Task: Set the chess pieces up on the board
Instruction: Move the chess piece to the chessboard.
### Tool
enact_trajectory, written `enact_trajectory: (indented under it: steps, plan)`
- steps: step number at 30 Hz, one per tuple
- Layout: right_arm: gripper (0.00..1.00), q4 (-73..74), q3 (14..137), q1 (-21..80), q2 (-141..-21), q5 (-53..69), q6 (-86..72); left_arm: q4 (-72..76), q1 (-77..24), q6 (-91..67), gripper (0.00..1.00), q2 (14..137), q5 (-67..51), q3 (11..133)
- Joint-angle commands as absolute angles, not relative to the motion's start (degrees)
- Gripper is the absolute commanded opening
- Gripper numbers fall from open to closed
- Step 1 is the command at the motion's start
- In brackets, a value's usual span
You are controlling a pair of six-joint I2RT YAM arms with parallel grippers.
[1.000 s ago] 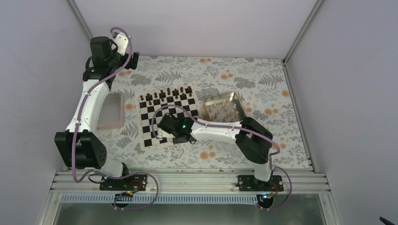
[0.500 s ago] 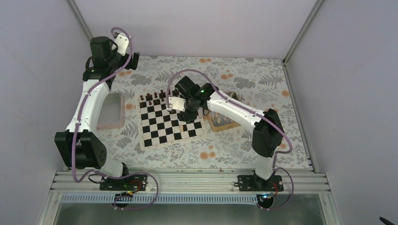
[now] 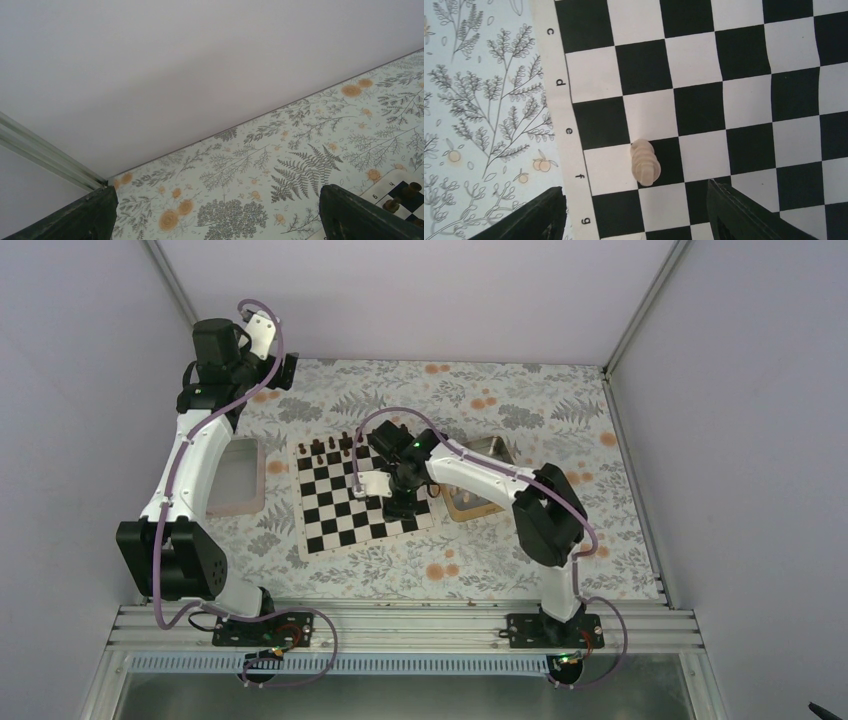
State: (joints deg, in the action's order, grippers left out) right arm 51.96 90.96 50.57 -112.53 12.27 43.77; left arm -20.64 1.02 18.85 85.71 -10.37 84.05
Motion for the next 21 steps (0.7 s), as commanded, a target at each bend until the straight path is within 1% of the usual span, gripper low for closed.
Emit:
enact_trajectory:
  steps: [1,12,21]
  plan:
    - [0.72,49.47,90.61,50.76,-114.13,12.87,44.25,-20.08,1.13,19.15,1.00,85.75,-11.08,83.58]
    - [0.60,50.11,92.50,50.76,-117.41,13.71,44.35,-20.61,1.14,19.34,1.00,85.31,-11.97,83.64]
    - [0.46,49.23,92.59,50.79,-118.30,13.60,43.34,-20.51,1.10,19.34,1.00,85.28,-12.13,83.58]
